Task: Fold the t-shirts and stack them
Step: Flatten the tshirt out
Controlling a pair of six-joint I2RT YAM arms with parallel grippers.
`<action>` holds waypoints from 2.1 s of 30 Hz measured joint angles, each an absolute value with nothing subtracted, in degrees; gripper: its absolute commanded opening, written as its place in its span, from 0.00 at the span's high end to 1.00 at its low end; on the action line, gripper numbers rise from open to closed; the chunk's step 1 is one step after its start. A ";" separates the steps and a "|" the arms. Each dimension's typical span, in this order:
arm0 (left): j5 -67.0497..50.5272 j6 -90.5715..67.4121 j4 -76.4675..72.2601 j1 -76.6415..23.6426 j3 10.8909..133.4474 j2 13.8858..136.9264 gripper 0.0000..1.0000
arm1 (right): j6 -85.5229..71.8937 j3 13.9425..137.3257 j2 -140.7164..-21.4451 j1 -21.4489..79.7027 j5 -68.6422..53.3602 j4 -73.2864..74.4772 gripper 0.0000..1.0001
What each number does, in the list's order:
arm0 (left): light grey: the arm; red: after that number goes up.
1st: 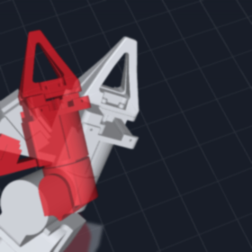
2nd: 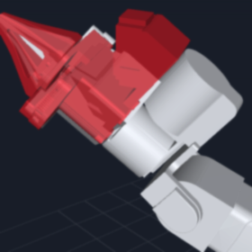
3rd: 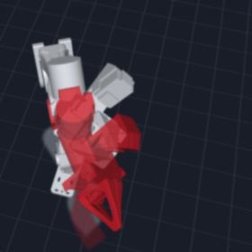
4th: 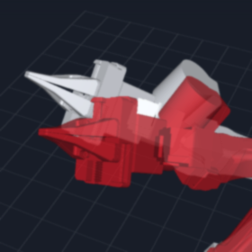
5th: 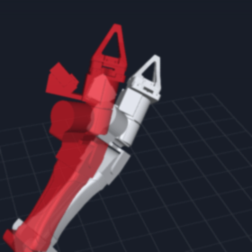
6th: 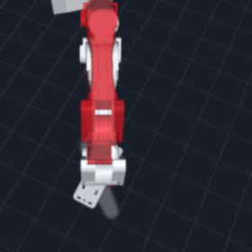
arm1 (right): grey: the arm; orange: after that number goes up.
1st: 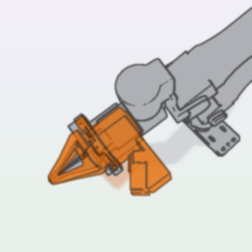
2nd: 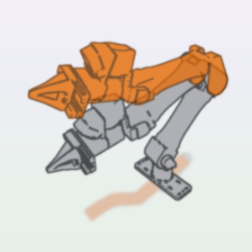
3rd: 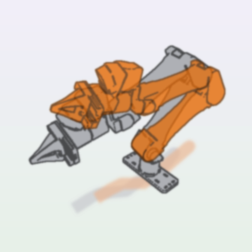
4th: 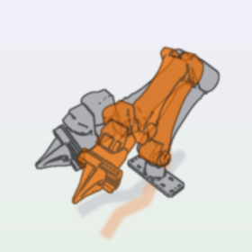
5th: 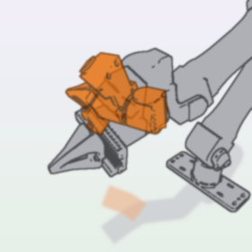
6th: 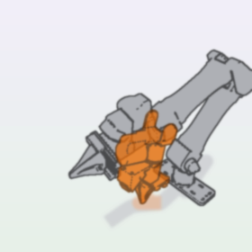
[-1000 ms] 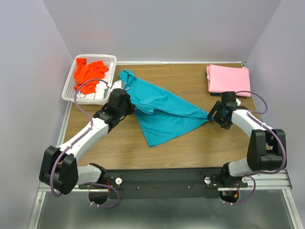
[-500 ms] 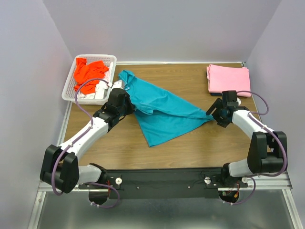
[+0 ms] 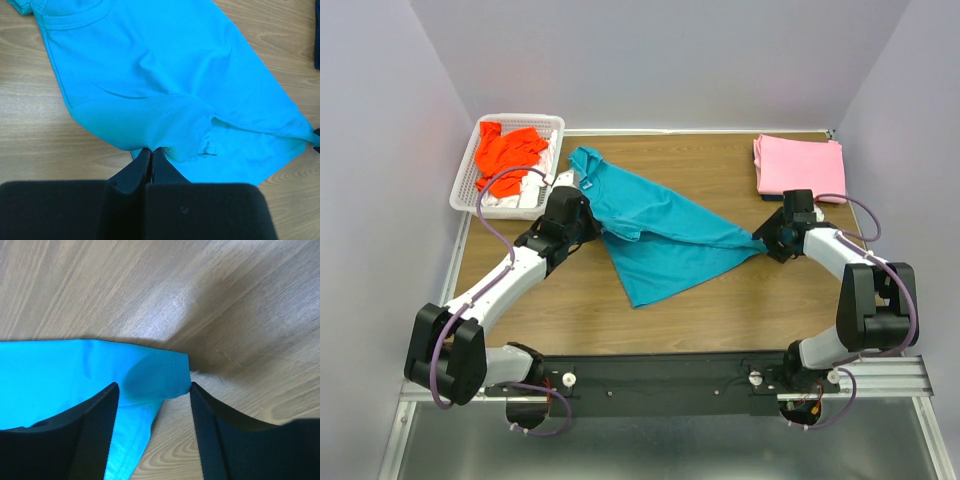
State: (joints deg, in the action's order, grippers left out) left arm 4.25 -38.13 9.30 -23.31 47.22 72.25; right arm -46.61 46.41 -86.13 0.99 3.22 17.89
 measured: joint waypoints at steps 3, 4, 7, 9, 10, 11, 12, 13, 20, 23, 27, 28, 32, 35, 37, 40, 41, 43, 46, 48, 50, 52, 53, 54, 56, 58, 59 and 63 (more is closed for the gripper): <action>4.16 -38.11 9.26 -23.31 47.09 72.25 1.00 | -47.22 46.41 -86.17 0.99 3.31 17.26 0.41; 4.14 -38.11 9.26 -23.31 47.07 72.25 1.00 | -47.51 46.41 -86.28 0.99 3.33 16.99 0.41; 4.05 -38.09 9.15 -23.24 47.07 72.25 1.00 | -47.94 46.41 -87.18 0.99 3.33 16.12 0.48; 4.05 -38.04 9.13 -23.22 47.05 72.25 1.00 | -48.01 46.41 -88.23 0.95 3.33 15.86 0.59; 4.03 -38.02 9.13 -23.20 47.00 72.23 1.00 | -48.21 46.41 -88.53 0.93 3.36 15.84 0.64; 4.05 -37.98 9.10 -23.20 46.94 72.23 1.00 | -48.31 46.41 -88.88 0.89 3.36 15.86 0.73; 4.05 -37.98 9.13 -23.20 46.87 72.23 1.00 | -48.16 46.41 -89.06 0.82 3.36 15.84 0.77; 4.05 -37.95 9.13 -23.16 46.78 72.23 1.00 | -48.25 46.41 -89.08 0.78 3.36 15.77 0.81; 4.05 -37.93 9.13 -22.33 46.76 71.99 1.00 | -46.98 46.19 -86.94 0.71 3.49 15.07 0.99; 4.05 -37.89 9.23 -21.37 47.29 71.88 1.00 | -45.65 46.26 -83.48 0.71 3.46 15.03 0.99; 4.10 -37.01 11.40 -19.62 52.58 71.77 1.00 | -43.16 48.66 -78.76 0.69 3.05 15.77 0.99; 4.14 -36.80 11.55 -19.44 54.39 71.40 1.00 | -42.30 50.41 -76.95 0.69 2.72 15.79 0.99; 5.23 -34.96 11.46 -19.11 63.31 66.54 1.00 | -40.27 56.86 -70.98 0.69 1.74 16.64 0.99; 5.65 -33.63 10.66 -19.14 68.82 61.98 1.00 | -39.16 61.25 -66.50 0.69 0.80 17.23 0.99; 5.96 -32.62 9.91 -19.14 72.07 58.76 1.00 | -38.33 65.56 -62.87 0.69 0.05 18.33 0.99; 5.82 -31.24 9.02 -19.14 75.79 54.63 1.00 | -37.28 71.83 -58.89 0.69 -0.78 19.68 0.99; 5.56 -30.89 8.95 -19.14 76.99 53.36 1.00 | -36.97 74.00 -57.67 0.69 -1.08 20.05 0.99; 4.69 -30.17 8.34 -19.14 79.02 51.46 1.00 | -36.45 77.32 -55.57 0.69 -1.58 20.23 0.99; 2.33 -29.08 7.57 -19.14 83.59 48.86 1.00 | -35.68 83.24 -52.14 0.69 -2.44 20.91 0.99; 0.43 -28.21 7.31 -19.14 86.67 48.03 1.00 | -35.22 86.39 -51.24 0.69 -2.85 21.65 0.99; -1.04 -27.29 6.76 -19.14 90.19 47.16 1.00 | -34.65 89.80 -50.70 0.69 -3.68 21.74 0.99; -1.56 -26.70 6.52 -19.14 92.42 46.65 1.00 | -34.17 92.20 -50.68 0.69 -4.51 22.04 0.99; -1.72 -26.39 6.37 -19.14 93.32 46.63 1.00 | -33.82 93.38 -50.85 0.69 -4.95 22.15 0.99; -1.83 -26.06 6.20 -19.14 94.21 46.63 1.00 | -33.56 93.89 -50.98 0.69 -5.19 22.24 0.99; -1.78 -25.47 6.09 -19.14 95.00 47.18 1.00 | -32.91 94.78 -51.86 0.69 -5.28 22.41 0.99; -1.37 -24.95 6.11 -19.14 95.61 48.71 1.00 | -32.42 95.02 -53.45 0.69 -5.13 22.39 0.99; -0.67 -24.67 6.07 -19.14 96.01 49.69 1.00 | -32.12 95.04 -54.57 0.69 -4.99 22.41 0.99; 3.36 -23.14 6.31 -19.14 98.00 57.84 1.00 | -30.94 95.02 -61.43 0.69 -3.20 22.57 0.99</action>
